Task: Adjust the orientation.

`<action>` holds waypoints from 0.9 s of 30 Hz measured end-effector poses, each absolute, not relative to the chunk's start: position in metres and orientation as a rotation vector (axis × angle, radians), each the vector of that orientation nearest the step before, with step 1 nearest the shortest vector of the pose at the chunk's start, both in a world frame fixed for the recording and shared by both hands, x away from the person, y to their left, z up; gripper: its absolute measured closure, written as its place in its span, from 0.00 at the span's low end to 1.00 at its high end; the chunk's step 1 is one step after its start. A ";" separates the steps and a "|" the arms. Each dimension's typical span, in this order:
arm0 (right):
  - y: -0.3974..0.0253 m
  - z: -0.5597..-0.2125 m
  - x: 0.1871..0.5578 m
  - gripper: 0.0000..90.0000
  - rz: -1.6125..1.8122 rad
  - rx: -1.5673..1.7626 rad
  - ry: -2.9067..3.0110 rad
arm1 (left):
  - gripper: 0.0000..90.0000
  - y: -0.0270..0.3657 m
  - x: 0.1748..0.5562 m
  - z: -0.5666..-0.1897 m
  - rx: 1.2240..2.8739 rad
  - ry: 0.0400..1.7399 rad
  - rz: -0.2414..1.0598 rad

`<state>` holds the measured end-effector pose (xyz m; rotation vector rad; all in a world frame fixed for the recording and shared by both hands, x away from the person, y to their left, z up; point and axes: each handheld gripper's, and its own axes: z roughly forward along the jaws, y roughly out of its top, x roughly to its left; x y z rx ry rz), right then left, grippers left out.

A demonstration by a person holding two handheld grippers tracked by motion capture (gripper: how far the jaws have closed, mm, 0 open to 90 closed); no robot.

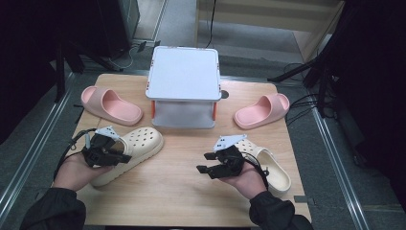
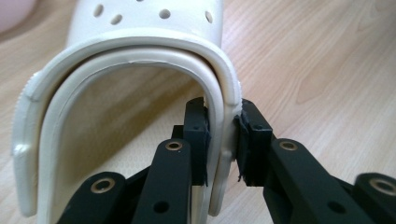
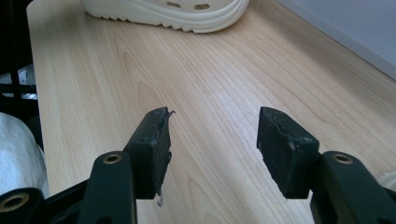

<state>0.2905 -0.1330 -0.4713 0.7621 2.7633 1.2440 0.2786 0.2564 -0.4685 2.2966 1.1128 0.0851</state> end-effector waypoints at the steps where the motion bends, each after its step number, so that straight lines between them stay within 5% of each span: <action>1: -0.133 -0.471 0.290 0.50 1.244 0.762 2.763 | 0.86 0.256 0.279 -0.469 2.297 1.113 0.085; 10: -0.133 -0.471 0.291 0.50 1.249 0.771 2.757 | 0.87 0.242 0.272 -0.447 2.228 1.135 0.187; 27: -0.128 -0.471 0.291 0.58 1.276 0.768 2.714 | 0.87 0.161 0.270 -0.454 2.243 1.027 0.154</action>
